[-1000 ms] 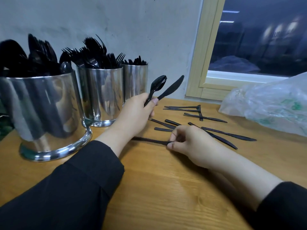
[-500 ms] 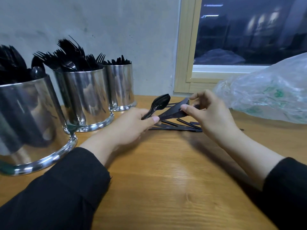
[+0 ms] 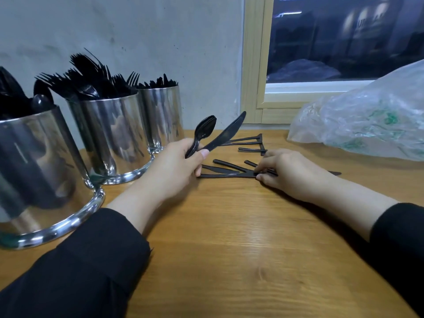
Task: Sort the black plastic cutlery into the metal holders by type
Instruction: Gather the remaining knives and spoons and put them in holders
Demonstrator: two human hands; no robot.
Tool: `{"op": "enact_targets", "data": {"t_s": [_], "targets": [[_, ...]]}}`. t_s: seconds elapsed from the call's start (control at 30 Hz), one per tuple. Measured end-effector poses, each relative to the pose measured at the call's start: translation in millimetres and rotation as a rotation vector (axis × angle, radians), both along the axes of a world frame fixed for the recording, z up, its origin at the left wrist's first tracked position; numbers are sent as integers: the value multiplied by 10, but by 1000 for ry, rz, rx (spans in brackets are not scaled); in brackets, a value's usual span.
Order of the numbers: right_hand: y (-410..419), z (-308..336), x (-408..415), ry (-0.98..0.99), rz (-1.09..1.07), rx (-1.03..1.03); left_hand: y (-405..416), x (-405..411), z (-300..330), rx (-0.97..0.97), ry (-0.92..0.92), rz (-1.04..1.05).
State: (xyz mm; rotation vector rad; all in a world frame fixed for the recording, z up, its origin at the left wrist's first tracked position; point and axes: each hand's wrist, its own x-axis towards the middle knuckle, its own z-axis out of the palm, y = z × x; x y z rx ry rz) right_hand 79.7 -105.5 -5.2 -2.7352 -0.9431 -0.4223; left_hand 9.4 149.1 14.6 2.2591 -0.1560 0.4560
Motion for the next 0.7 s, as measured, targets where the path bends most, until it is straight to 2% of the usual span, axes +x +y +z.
{"op": "enact_targets", "data": {"t_s": [0.17,0.3,0.57,0.7], "targets": [[34,-55,27,-238,4,-161,-17,12,-18,-38,-31,7],[33,24,-3,-399,-19,-22,-8,11,-10,-127,-78,45],[-11,84,-45,-333,172,159,37,7,64,3,-273,296],[12,96,-74,-349,174,265,-4,-28,63,61,-142,96]]}}
